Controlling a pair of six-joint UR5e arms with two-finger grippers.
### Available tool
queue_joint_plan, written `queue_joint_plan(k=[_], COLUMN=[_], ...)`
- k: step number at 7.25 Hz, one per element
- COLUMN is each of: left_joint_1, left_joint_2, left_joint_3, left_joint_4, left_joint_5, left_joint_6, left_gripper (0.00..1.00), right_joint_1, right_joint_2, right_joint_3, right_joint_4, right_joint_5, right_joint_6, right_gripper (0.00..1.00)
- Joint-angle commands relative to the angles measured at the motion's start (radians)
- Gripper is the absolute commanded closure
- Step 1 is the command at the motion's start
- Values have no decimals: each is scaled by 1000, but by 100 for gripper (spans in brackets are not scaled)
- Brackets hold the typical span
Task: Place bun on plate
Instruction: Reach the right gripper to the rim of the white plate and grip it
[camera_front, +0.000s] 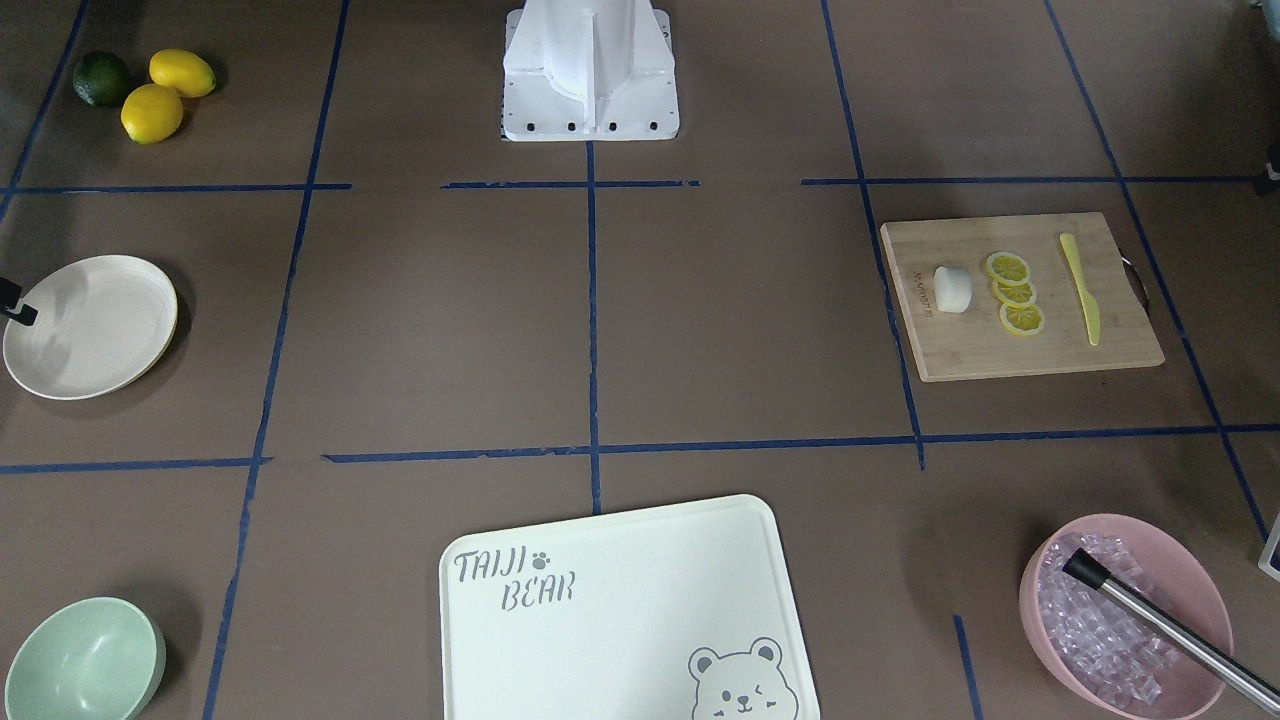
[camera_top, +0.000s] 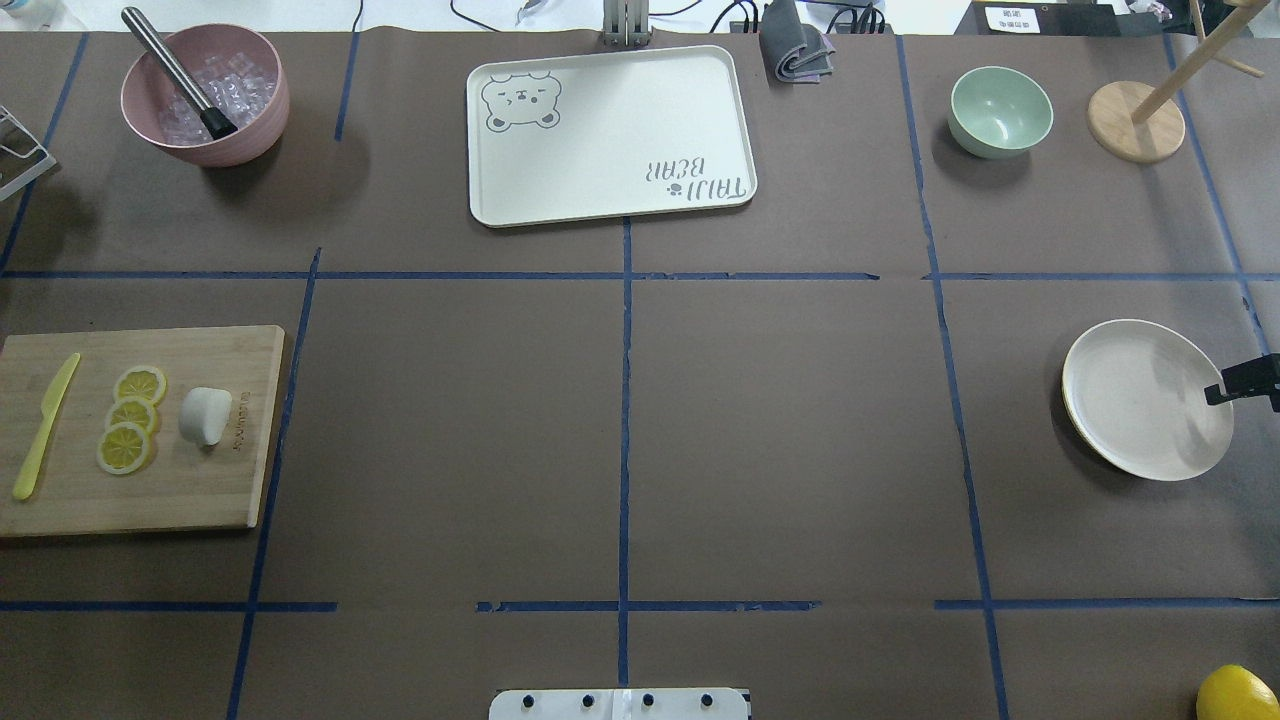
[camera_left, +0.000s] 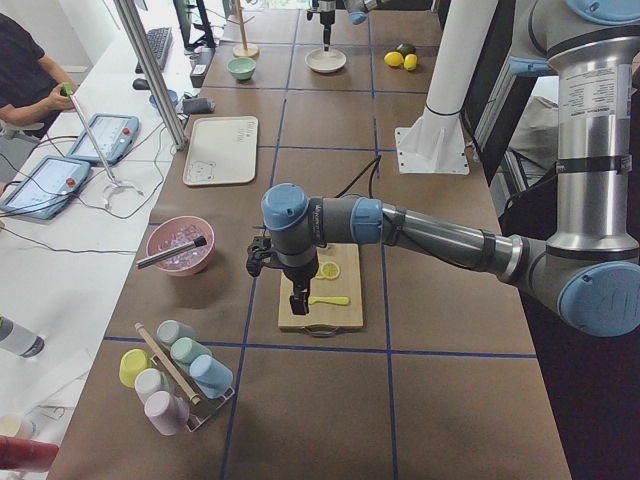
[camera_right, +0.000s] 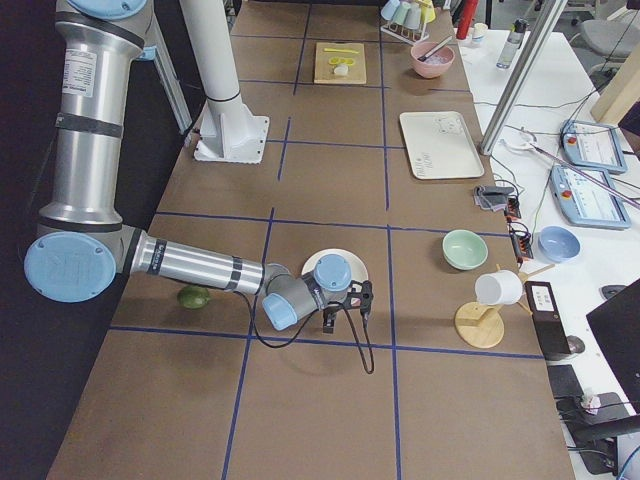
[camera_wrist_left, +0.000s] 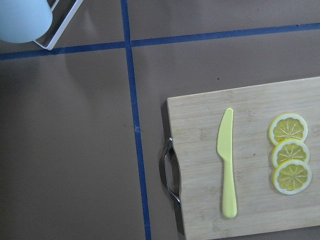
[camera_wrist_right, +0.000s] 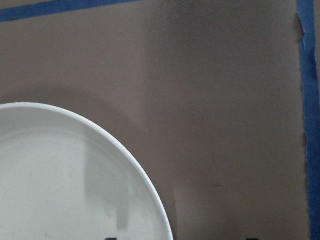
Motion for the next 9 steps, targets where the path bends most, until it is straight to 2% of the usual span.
queue_joint_plan(k=[1, 2, 3, 4, 5, 7, 8, 9], left_joint_1=[0, 0, 0, 0, 0, 0, -1, 0], left_joint_2=[0, 0, 0, 0, 0, 0, 0, 0], left_joint_3=[1, 1, 2, 4, 4, 2, -1, -2], left_joint_4=[0, 0, 0, 0, 0, 0, 0, 0], left_joint_5=[0, 0, 0, 0, 0, 0, -2, -2], left_joint_6=[0, 0, 0, 0, -1, -2, -2, -3], left_gripper=[0, 0, 0, 0, 0, 0, 0, 0], right_joint_1=[-3, -8, -14, -15, -17, -18, -17, -18], right_joint_2=[5, 5, 5, 5, 3, -4, 0, 5], right_joint_3=[-5, -4, -1, 1, -1, -1, 36, 108], right_joint_4=[1, 1, 1, 1, 15, 47, 50, 52], right_joint_5=[2, 5, 7, 7, 7, 15, 78, 93], right_joint_6=[10, 12, 12, 12, 9, 12, 18, 78], right_gripper=[23, 27, 41, 72, 97, 100, 100, 100])
